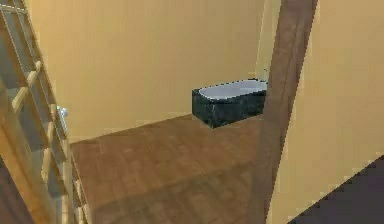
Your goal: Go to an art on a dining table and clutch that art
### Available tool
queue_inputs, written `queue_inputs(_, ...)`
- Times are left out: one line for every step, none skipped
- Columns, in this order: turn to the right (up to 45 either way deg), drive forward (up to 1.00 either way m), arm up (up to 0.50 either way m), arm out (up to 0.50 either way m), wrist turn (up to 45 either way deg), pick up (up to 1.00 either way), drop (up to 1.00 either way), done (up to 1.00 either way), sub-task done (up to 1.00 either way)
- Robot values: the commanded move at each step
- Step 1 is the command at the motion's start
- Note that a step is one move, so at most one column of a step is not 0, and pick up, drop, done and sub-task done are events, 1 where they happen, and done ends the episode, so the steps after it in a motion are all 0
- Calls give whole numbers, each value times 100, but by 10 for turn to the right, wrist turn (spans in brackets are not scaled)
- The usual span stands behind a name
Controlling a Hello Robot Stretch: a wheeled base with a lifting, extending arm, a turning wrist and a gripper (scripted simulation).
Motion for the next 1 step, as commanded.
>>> queue_inputs(-450, 0, 0, 0, 0, 0, 0, 0, 0)
